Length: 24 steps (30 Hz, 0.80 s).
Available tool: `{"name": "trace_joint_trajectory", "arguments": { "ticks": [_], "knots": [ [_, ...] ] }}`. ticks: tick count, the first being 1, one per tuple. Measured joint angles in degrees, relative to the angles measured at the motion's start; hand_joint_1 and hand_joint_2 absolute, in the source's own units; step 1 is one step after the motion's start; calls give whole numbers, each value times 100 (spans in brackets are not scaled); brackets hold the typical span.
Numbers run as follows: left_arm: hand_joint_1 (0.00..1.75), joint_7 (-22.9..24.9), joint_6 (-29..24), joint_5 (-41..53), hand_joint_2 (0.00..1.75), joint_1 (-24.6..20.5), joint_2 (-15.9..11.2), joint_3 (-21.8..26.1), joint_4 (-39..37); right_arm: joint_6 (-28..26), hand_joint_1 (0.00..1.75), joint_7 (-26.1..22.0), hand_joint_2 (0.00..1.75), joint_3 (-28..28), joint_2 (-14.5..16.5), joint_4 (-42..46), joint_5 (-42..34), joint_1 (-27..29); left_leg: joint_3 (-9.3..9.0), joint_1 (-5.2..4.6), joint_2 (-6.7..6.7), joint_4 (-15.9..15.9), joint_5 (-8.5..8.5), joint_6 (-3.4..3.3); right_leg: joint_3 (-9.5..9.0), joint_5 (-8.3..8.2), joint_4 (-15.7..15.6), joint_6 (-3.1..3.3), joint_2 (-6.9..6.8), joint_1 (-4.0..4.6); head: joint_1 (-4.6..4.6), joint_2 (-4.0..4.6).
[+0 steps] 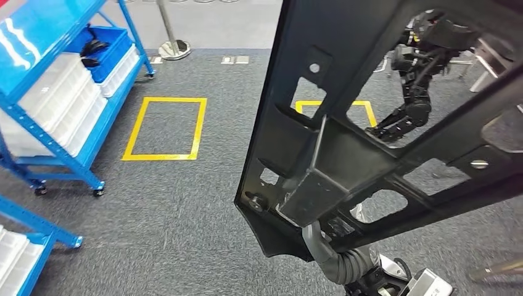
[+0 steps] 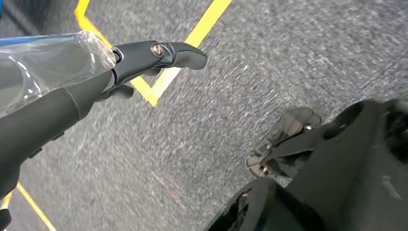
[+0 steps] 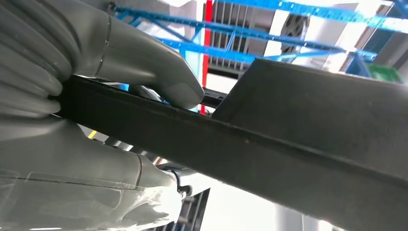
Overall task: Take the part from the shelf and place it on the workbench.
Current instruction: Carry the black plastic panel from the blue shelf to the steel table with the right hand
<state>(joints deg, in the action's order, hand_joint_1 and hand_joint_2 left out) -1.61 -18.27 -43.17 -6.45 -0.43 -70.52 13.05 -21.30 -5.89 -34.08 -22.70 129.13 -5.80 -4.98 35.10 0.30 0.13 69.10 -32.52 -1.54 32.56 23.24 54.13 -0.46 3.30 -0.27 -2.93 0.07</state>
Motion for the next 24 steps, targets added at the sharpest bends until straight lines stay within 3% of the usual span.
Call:
{"name": "trace_joint_trajectory", "arguments": {
  "ticks": [2, 3, 5, 7, 9, 11, 13, 14, 15, 16, 18, 20, 22, 24],
  "knots": [
    [0, -17, -14, 2, 175, -4, 2, -3, 0, -31, 175, 32, 175, -11, 1, 2, 35, -3, -337, 31, -189, -834, 444, -4, -9, 4, 21, -28, 159, 5, 1, 0],
    [0, -23, -21, 1, 175, -6, 5, -3, 0, -44, 175, 49, 175, -14, 1, 7, 57, -7, -456, 48, -293, -1146, 575, -12, 3, 6, 38, -52, 231, 12, -1, 0],
    [0, -13, -26, -15, 175, -11, 18, -3, 0, -70, 175, 91, 175, -17, 0, 24, 90, -13, -535, 44, -387, -1388, 646, -45, 44, -4, 52, -115, 354, 16, -3, 0],
    [0, 6, -7, -41, 175, -21, 38, -3, -1, -100, 175, 157, 175, -17, -3, 54, 131, -10, -535, 28, -274, -1397, 675, -118, 81, -12, 60, -174, 398, -12, -4, 0],
    [0, 22, 19, -33, 175, -29, 56, -3, -4, -120, 175, 225, 175, -17, -12, 94, 185, -19, -544, 31, -155, -1414, 703, -200, 204, 155, 323, -229, 155, -9, -19, 0],
    [0, 65, 33, 21, 175, -21, 62, -12, -10, -128, 175, 296, 175, -20, -22, 125, 221, -40, -547, 20, -17, -1418, 704, -246, 537, 538, 1051, -275, -158, -4, -37, 0],
    [0, 96, 37, 49, 175, -8, 66, -29, -16, -132, 175, 398, 175, -25, -28, 135, 237, -50, -545, 2, 133, -1417, 694, -257, 875, 796, 1760, -304, -252, -25, -39, 0],
    [0, 96, 36, 46, 175, -7, 69, -37, -21, -134, 175, 451, 175, -28, -31, 137, 249, -51, -547, -3, 204, -1417, 687, -257, 909, 778, 1839, -307, -270, -33, -39, 0],
    [0, 93, 36, 43, 175, -8, 74, -44, -26, -136, 175, 493, 175, -30, -34, 140, 262, -56, -554, -4, 270, -1417, 678, -253, 813, 654, 1663, -304, -296, -36, -39, 0],
    [0, 91, 36, 46, 175, -10, 81, -52, -32, -138, 175, 520, 175, -32, -39, 147, 274, -65, -567, -6, 327, -1417, 667, -243, 602, 466, 1279, -293, -369, -34, -39, 0],
    [0, 92, 36, 55, 175, -12, 91, -67, -42, -140, 175, 541, 175, -34, -49, 170, 284, -100, -601, -28, 424, -1416, 637, -204, 152, 189, 443, -250, -663, 3, -37, 0],
    [0, 93, 32, 50, 175, -12, 98, -72, -51, -145, 175, 552, 175, -35, -54, 200, 285, -131, -624, -59, 511, -1417, 610, -153, -8, 135, 112, -191, -802, 53, -34, 0],
    [0, 98, 28, 37, 175, -12, 106, -78, -60, -151, 175, 570, 175, -42, -57, 226, 286, -148, -638, -68, 598, -1417, 577, -98, 12, 117, 102, -132, -661, 55, -32, 0],
    [0, 108, 28, 24, 175, -13, 114, -85, -70, -152, 175, 592, 175, -52, -61, 261, 287, -172, -572, -55, 463, -1222, 420, -44, 15, 91, 82, -74, -532, 22, -26, 0]
  ]
}}
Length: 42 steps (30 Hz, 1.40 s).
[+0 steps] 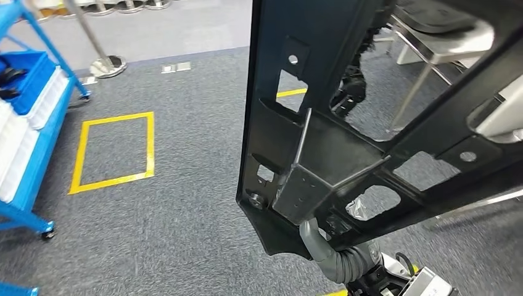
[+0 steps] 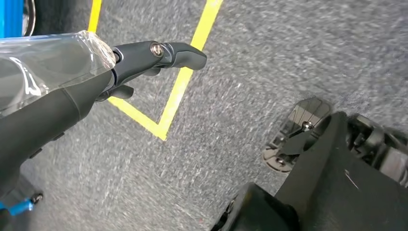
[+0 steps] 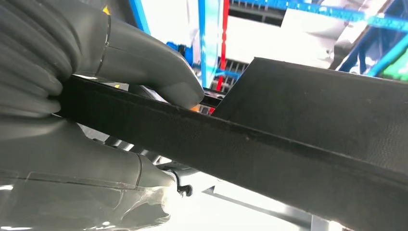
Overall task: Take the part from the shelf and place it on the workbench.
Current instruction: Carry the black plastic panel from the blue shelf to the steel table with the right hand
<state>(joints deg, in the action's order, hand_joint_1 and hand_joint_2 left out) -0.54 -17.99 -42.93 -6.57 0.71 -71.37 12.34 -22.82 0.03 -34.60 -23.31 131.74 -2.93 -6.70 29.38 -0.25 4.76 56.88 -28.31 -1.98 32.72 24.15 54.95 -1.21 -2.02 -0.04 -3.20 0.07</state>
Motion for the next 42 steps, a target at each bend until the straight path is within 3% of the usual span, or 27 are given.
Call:
{"name": "trace_joint_trajectory", "arguments": {
  "ticks": [3, 4, 5, 6, 7, 9, 11, 13, 14, 16, 18, 20, 21, 22, 24, 26, 28, 30, 32, 34, 35, 36, 38, 40, 42],
  "knots": [
    [0, 16, 6, -9, 175, 3, 12, -6, -14, -8, 175, 25, 175, -10, -3, 32, 1, -34, 513, 12, -379, 1135, -544, 31, 13, -25, -4, 69, 201, -6, 11, 0],
    [0, 24, 8, -10, 175, 2, 14, -7, -16, -14, 175, 31, 175, -17, -4, 33, 2, -32, 680, 10, -418, 1470, -644, 33, 17, -29, -3, 75, 284, 1, 12, 0],
    [0, 34, 9, -12, 175, -1, 16, -8, -18, -20, 175, 33, 175, -25, -4, 34, 2, -26, 762, 8, -434, 1610, -636, 33, 16, -32, -1, 77, 370, 5, 13, 0],
    [0, 45, 9, -13, 175, -4, 16, -8, -19, -27, 175, 33, 175, -34, -5, 35, 3, -21, 731, 12, -445, 1509, -515, 32, 10, -35, 1, 75, 462, 1, 13, 0],
    [0, 54, 9, -12, 175, -7, 17, -8, -19, -33, 175, 32, 175, -43, -5, 36, 3, -19, 600, 23, -480, 1196, -313, 33, 0, -38, 5, 69, 552, -6, 13, 0],
    [0, 65, 9, -11, 175, -9, 22, -10, -19, -42, 175, 23, 175, -56, -6, 38, 4, -20, 264, 76, -734, 381, 76, 46, 8, -37, 32, 34, 722, -10, 14, 0],
    [0, 70, 4, -12, 175, -10, 31, -13, -20, -49, 175, 15, 175, -66, -8, 42, 4, -18, 115, 105, -939, -35, 209, 28, 58, -47, 58, -27, 869, -6, 11, 0],
    [0, 65, -4, -13, 175, -16, 40, -14, -21, -57, 175, -4, 175, -74, -13, 49, 1, 0, 105, 88, -872, -76, 220, -48, 106, -74, 54, -94, 997, -26, 9, 0],
    [0, 59, -9, -15, 175, -22, 45, -14, -22, -64, 175, -17, 175, -77, -18, 54, -1, 15, 95, 81, -809, -89, 235, -88, 131, -59, 83, -120, 962, -31, 7, 0],
    [0, 45, -29, -22, 175, -23, 52, -14, -24, -75, 175, -46, 175, -77, -34, 64, -4, 23, 75, 80, -669, -114, 263, -159, 303, 147, 431, -167, 680, -27, -9, 0],
    [0, 23, -50, -27, 175, -5, 52, -14, -27, -80, 175, -69, 175, -78, -45, 69, -8, 23, 78, 53, -517, -116, 262, -192, 666, 521, 1193, -204, 363, -27, -22, 0],
    [0, -1, -65, -28, 175, 10, 52, -14, -34, -79, 175, -84, 175, -80, -46, 69, -15, 30, 84, 31, -359, -114, 252, -206, 935, 691, 1745, -219, 274, -43, -21, 0],
    [0, -9, -75, -29, 175, 10, 51, -14, -37, -78, 175, -90, 175, -81, -47, 69, -17, 33, 84, 25, -286, -114, 246, -207, 915, 627, 1718, -217, 255, -46, -21, 0],
    [0, -15, -86, -30, 175, 8, 52, -14, -38, -77, 175, -97, 175, -81, -47, 69, -17, 35, 78, 22, -220, -114, 239, -205, 768, 476, 1450, -207, 226, -46, -21, 0],
    [0, -27, -102, -30, 175, 3, 52, -14, -41, -76, 175, -109, 175, -80, -48, 72, -17, 33, 51, 2, -115, -114, 214, -181, 288, 160, 605, -164, 1, -15, -20, 0],
    [0, -34, -105, -30, 175, 1, 51, -14, -47, -76, 175, -119, 175, -79, -49, 81, -17, 26, 19, -23, -34, -117, 180, -132, 27, 48, 121, -109, -170, 34, -15, 0],
    [0, -34, -104, -30, 175, -2, 51, -14, -54, -76, 175, -127, 175, -79, -50, 91, -17, 23, -16, -27, 57, -138, 153, -71, 27, 51, 73, -60, -84, 57, -13, 0],
    [0, -32, -104, -30, 175, -4, 47, -14, -62, -76, 175, -134, 175, -79, -51, 104, -17, 26, -13, -12, -11, -52, 67, -9, -4, 20, 27, -3, 36, 21, -7, 0],
    [0, -28, -95, -30, 175, -4, 43, -14, -65, -76, 175, -140, 175, -79, -51, 116, -18, 19, 220, 4, -263, 479, -228, 36, -29, -12, -8, 50, 150, -20, 8, 0],
    [0, -19, -84, -36, 175, -3, 43, -14, -65, -76, 175, -143, 175, -80, -51, 119, -19, 19, 641, 7, -416, 1317, -573, 60, -18, -19, -7, 73, 287, -19, 16, 0],
    [0, -15, -81, -39, 175, -2, 42, -13, -65, -76, 175, -142, 175, -81, -51, 119, -20, 24, 791, 8, -435, 1588, -630, 67, -18, -20, -5, 74, 366, -17, 16, 0],
    [0, -12, -78, -43, 175, -3, 40, -13, -65, -74, 175, -142, 175, -83, -51, 119, -20, 28, 837, 11, -442, 1631, -567, 70, -22, -20, -3, 73, 449, -17, 16, 0],
    [0, -8, -71, -43, 175, -5, 40, -14, -65, -66, 175, -142, 175, -85, -51, 119, -19, 30, 614, 34, -519, 1046, -158, 70, -44, -17, 1, 62, 613, -22, 18, 0],
    [0, -5, -65, -44, 175, -4, 41, -14, -65, -61, 175, -143, 175, -85, -51, 119, -19, 27, 292, 76, -775, 244, 202, 59, -42, -7, 24, 22, 764, -10, 16, 0],
    [0, -3, -60, -45, 175, -6, 45, -14, -65, -58, 175, -143, 175, -85, -51, 119, -19, 26, 171, 83, -909, -80, 284, 15, -5, -10, 36, -42, 894, -4, 11, 0]
  ]
}}
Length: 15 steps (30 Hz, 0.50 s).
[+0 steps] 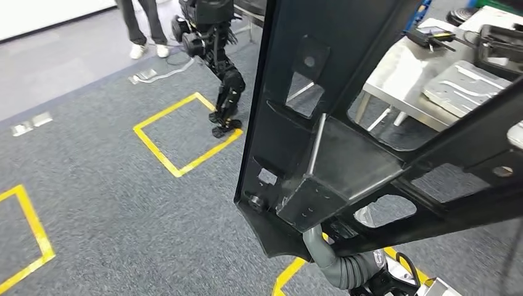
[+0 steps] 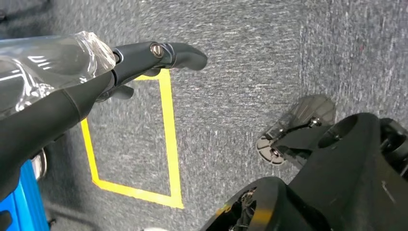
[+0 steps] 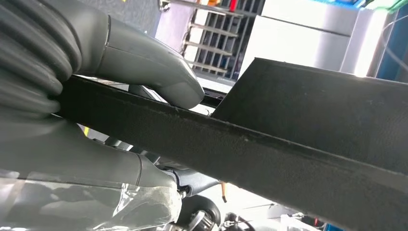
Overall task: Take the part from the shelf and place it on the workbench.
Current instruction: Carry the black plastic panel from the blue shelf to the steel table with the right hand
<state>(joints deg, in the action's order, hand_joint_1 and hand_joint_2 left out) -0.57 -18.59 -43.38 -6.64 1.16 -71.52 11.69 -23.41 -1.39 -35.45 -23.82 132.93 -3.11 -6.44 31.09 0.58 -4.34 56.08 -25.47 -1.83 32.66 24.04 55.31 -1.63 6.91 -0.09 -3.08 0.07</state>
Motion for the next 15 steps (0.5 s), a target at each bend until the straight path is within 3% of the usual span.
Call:
{"name": "trace_joint_trajectory", "arguments": {
  "ticks": [2, 4, 6, 8, 9, 10, 11, 13, 15],
  "knots": [
    [0, -3, 2, -1, 175, -9, 13, 0, 0, 2, 175, -1, 175, 0, -1, 3, 0, 8, -25, -17, 111, -30, 13, -79, 37, -9, 6, -60, 58, -19, 0, 0],
    [0, -10, -6, 1, 175, -17, 25, 1, 0, 4, 175, -1, 175, 2, -5, 11, -1, 10, -46, -12, 234, -57, 40, -155, 148, 133, 232, -107, -195, -12, -10, 0],
    [0, -15, -15, 1, 175, -3, 26, 1, 0, 8, 175, -1, 175, 4, -9, 16, 1, 2, -45, -18, 373, -66, 42, -198, 475, 496, 918, -149, -529, -9, -23, 0],
    [0, -15, -21, 1, 175, 15, 25, 0, -1, 11, 175, 0, 175, 4, -10, 15, -1, 4, -40, -36, 529, -64, 31, -215, 831, 768, 1634, -182, -619, -34, -24, 0],
    [0, -15, -23, 1, 175, 18, 24, 0, -2, 13, 175, 0, 175, 4, -11, 15, -2, 8, -40, -41, 604, -64, 24, -216, 882, 756, 1731, -189, -631, -43, -24, 0],
    [0, -15, -25, 2, 175, 18, 24, 0, -2, 15, 175, 0, 175, 4, -11, 16, -2, 11, -45, -44, 672, -64, 16, -212, 808, 642, 1585, -190, -650, -47, -24, 0],
    [0, -14, -24, 2, 175, 18, 24, 0, -2, 16, 175, 0, 175, 4, -11, 17, -2, 12, -55, -44, 734, -64, 6, -204, 619, 459, 1228, -184, -699, -48, -24, 0],
    [0, -13, -24, 2, 175, 18, 22, 0, -3, 17, 175, -1, 175, 5, -12, 21, -2, 8, -88, -63, 836, -62, -24, -168, 172, 159, 386, -144, -945, -22, -22, 0],
    [0, -14, -24, 2, 175, 16, 17, 0, -4, 17, 175, -2, 175, 7, -13, 26, -2, 0, -119, -85, 913, -64, -53, -110, -12, 80, 20, -88, -1076, 21, -19, 0]
  ]
}}
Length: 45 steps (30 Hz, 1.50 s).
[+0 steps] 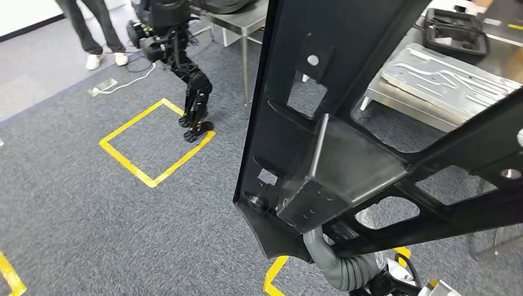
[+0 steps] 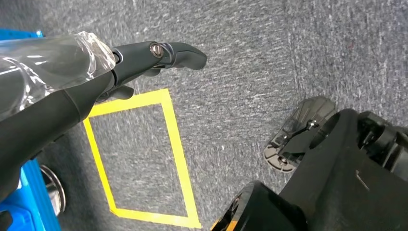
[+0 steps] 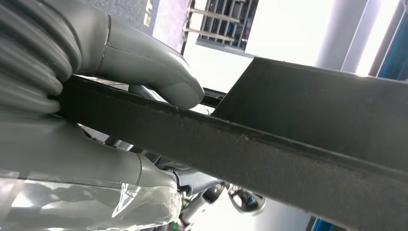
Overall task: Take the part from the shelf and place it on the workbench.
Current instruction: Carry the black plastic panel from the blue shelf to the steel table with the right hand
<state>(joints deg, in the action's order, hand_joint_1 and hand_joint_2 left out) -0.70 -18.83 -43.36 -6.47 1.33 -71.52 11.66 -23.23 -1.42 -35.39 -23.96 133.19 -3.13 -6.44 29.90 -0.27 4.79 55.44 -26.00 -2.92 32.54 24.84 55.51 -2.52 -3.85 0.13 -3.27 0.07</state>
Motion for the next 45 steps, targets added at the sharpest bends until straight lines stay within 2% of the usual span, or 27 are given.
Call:
{"name": "trace_joint_trajectory", "arguments": {
  "ticks": [2, 4, 6, 8, 9, 10, 11, 13, 15, 17, 18, 20, 22, 24, 25, 26, 28, 30, 33, 35, 37, 38, 39, 40, 42, 44, 45],
  "knots": [
    [0, 0, -1, 1, 175, -3, -5, 0, -1, 1, 175, 0, 175, -1, -5, 5, -1, -1, -28, 4, 78, -14, -24, 73, 1, -15, -17, 66, 123, 8, 1, -1],
    [0, 1, -1, 1, 175, -9, -8, 0, -2, 1, 175, -3, 175, -1, -11, 16, -4, -6, 17, 20, -58, 139, -143, 144, -24, -48, -56, 137, 242, -26, 13, -1],
    [0, 1, 3, 1, 175, -11, -8, 0, -3, 0, 175, -7, 175, -2, -11, 27, -9, -15, 303, 33, -332, 763, -461, 191, -32, -70, -73, 182, 355, -49, 35, -1],
    [0, 1, 6, -1, 175, -10, -7, 0, -3, 1, 175, -4, 175, -3, -11, 27, -14, -12, 703, 33, -435, 1543, -745, 214, -22, -77, -70, 202, 501, -44, 46, 0],
    [0, 1, 7, -1, 175, -10, -8, 0, -3, 1, 175, -2, 175, -3, -11, 27, -15, -8, 805, 32, -443, 1714, -750, 217, -23, -78, -69, 204, 584, -40, 49, 0],
    [0, 0, 8, -1, 175, -11, -8, 0, -3, 2, 175, -2, 175, -5, -11, 27, -15, -4, 794, 34, -453, 1642, -639, 215, -30, -78, -67, 204, 673, -38, 50, 0],
    [0, -1, 9, -1, 175, -12, -8, 0, -3, 2, 175, -1, 175, -7, -11, 27, -15, -4, 669, 40, -484, 1335, -438, 210, -40, -78, -65, 201, 760, -39, 51, 0],
    [0, -2, 11, 0, 175, -15, -7, 0, -3, 4, 175, -1, 175, -10, -11, 27, -15, -5, 300, 64, -690, 483, -45, 189, -45, -72, -48, 176, 919, -32, 53, 0],
    [0, -4, 15, 1, 175, -20, -3, -1, -3, 5, 175, 1, 175, -11, -11, 28, -17, -5, 115, 76, -864, 39, 81, 144, -14, -74, -37, 124, 1049, -23, 50, 0],
    [0, -13, 18, 2, 175, -25, 4, -2, -3, 8, 175, 1, 175, -13, -12, 30, -16, 0, 92, 64, -812, -12, 82, 70, 23, -90, -46, 57, 1163, -39, 49, 0],
    [0, -18, 17, 3, 175, -30, 10, -2, -3, 8, 175, 0, 175, -12, -13, 31, -15, 8, 78, 61, -752, -28, 96, 31, 42, -74, -18, 27, 1132, -44, 49, 0],
    [0, -24, 10, 10, 175, -34, 22, -2, -3, 7, 175, -2, 175, -10, -15, 34, -14, 6, 51, 73, -623, -62, 123, -39, 196, 125, 306, -23, 867, -39, 33, 0],
    [0, -25, 3, 13, 175, -18, 23, -2, -3, 7, 175, -3, 175, -9, -16, 36, -14, -1, 51, 64, -481, -67, 118, -71, 565, 505, 1066, -62, 553, -42, 16, 0],
    [0, -26, 2, 12, 175, -2, 23, -2, -3, 7, 175, -3, 175, -10, -15, 34, -15, 7, 54, 58, -329, -66, 105, -78, 877, 696, 1672, -94, 462, -69, 15, 0],
    [0, -25, 1, 12, 175, 0, 22, -2, -3, 7, 175, -3, 175, -11, -15, 34, -16, 11, 52, 59, -260, -66, 97, -73, 880, 634, 1666, -103, 442, -81, 15, 0],
    [0, -25, 1, 13, 175, 0, 22, -3, -3, 7, 175, -2, 175, -12, -15, 34, -16, 14, 43, 62, -192, -66, 86, -61, 753, 474, 1414, -109, 405, -92, 15, 0],
    [0, -22, 1, 13, 175, 2, 19, -4, -4, 5, 175, -3, 175, -12, -15, 34, -15, 13, 8, 51, -82, -62, 54, -19, 302, 118, 564, -104, 185, -87, 14, 0],
    [0, -17, 0, 10, 175, 2, 11, -4, -6, 1, 175, -4, 175, -11, -15, 34, -15, 12, -28, 21, -2, -60, 11, 48, 36, -23, 55, -56, 32, -56, 23, 0],
    [0, -5, -1, 1, 175, -4, -2, -5, -8, -8, 175, -7, 175, -11, -16, 36, -15, 31, -83, 21, 103, -67, -42, 163, 18, -25, -11, 57, 182, -39, 32, 0],
    [0, 0, -1, -1, 175, -7, -6, -5, -9, -13, 175, -11, 175, -11, -17, 39, -15, 31, 5, 43, -90, 187, -212, 228, -5, -42, -32, 127, 296, -67, 43, 0],
    [0, 0, -1, -3, 175, -10, -6, -4, -9, -15, 175, -16, 175, -11, -17, 42, -19, 26, 362, 48, -362, 928, -571, 257, -7, -50, -32, 175, 411, -70, 58, 0],
    [0, -1, 0, -5, 175, -11, -6, -4, -9, -15, 175, -16, 175, -11, -17, 42, -24, 29, 583, 44, -416, 1355, -735, 261, -4, -52, -31, 193, 477, -58, 62, 0],
    [0, -1, -1, -9, 175, -11, -6, -4, -9, -15, 175, -16, 175, -12, -17, 41, -29, 32, 748, 40, -435, 1651, -806, 259, -4, -53, -30, 202, 557, -48, 64, 0],
    [0, -1, -1, -13, 175, -12, -6, -4, -9, -15, 175, -16, 175, -13, -17, 41, -34, 34, 806, 35, -444, 1713, -753, 247, -9, -54, -30, 207, 640, -35, 65, 0],
    [0, -2, 1, -17, 175, -13, -6, -4, -9, -15, 175, -16, 175, -14, -17, 42, -40, 36, 607, 34, -525, 1161, -359, 196, -27, -54, -28, 207, 820, -25, 66, 0],
    [0, -9, 1, -17, 175, -15, -4, -4, -9, -16, 175, -16, 175, -15, -17, 41, -43, 34, 273, 39, -784, 336, 5, 122, -29, -50, -21, 188, 971, -10, 64, 0],
    [0, -16, 1, -18, 175, -16, -2, -4, -9, -16, 175, -16, 175, -15, -17, 41, -45, 33, 175, 37, -875, 93, 82, 94, -17, -51, -17, 168, 1036, -8, 63, 0]
  ]
}}
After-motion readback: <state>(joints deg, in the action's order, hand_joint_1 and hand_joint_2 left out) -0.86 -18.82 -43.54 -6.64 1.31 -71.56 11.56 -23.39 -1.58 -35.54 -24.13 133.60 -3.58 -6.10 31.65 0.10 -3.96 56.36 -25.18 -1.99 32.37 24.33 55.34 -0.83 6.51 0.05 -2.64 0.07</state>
